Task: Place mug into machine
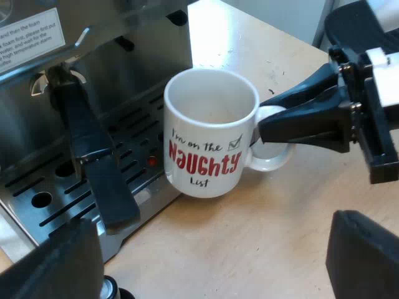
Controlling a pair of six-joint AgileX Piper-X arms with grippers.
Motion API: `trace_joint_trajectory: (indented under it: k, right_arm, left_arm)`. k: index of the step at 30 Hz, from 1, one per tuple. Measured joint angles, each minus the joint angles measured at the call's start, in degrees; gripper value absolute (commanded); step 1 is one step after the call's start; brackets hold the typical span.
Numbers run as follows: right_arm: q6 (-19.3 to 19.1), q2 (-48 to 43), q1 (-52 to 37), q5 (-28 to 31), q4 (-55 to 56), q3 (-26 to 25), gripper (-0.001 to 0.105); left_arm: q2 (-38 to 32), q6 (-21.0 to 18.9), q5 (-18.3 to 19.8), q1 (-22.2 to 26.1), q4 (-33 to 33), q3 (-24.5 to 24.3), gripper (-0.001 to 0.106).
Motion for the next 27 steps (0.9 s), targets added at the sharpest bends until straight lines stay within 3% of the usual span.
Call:
trace_joint_trajectory:
  k: [27]
  right_arm:
    - [-0.50, 15.73, 0.00, 0.36, -0.60, -11.86, 0.000]
  left_arm:
    - [0.00, 0.00, 0.00, 0.00, 0.00, 0.00, 0.079]
